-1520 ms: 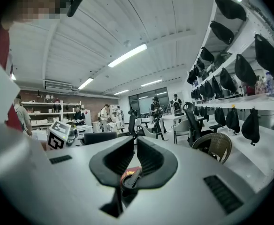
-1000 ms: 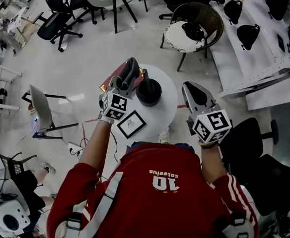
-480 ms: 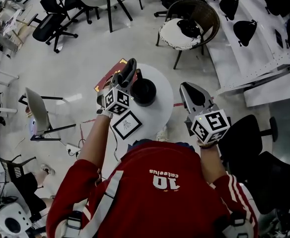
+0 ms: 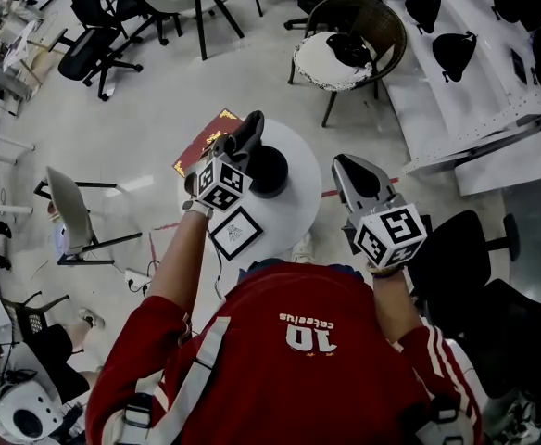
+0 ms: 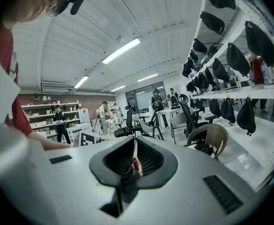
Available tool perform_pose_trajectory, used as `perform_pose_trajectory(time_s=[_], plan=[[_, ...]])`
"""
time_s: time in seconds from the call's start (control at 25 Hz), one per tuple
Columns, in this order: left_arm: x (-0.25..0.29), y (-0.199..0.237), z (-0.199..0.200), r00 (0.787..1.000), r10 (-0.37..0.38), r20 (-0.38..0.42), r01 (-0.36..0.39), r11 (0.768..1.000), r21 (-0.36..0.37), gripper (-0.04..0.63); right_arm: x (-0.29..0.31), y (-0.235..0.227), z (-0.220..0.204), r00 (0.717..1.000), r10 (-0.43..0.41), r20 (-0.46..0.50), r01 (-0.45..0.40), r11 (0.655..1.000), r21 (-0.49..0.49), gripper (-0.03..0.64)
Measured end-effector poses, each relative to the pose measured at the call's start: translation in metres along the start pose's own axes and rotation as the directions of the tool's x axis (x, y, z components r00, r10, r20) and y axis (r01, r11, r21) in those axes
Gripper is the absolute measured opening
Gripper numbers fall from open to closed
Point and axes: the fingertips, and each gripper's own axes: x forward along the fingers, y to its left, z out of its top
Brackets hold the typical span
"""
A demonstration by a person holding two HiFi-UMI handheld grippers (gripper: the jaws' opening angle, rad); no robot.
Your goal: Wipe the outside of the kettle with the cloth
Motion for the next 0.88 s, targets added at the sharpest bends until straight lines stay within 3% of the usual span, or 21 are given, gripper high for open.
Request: perform_pose_trajectory(time_s=[0.88], plan=[[-0.010, -0.052, 0.017, 0.988, -0.155, 0.026, 0.155, 0.988, -0.017, 0.048, -0.017, 0.014, -0.005, 1.000, -0.005, 0.015, 0.005, 1.000, 0.005, 0.034]])
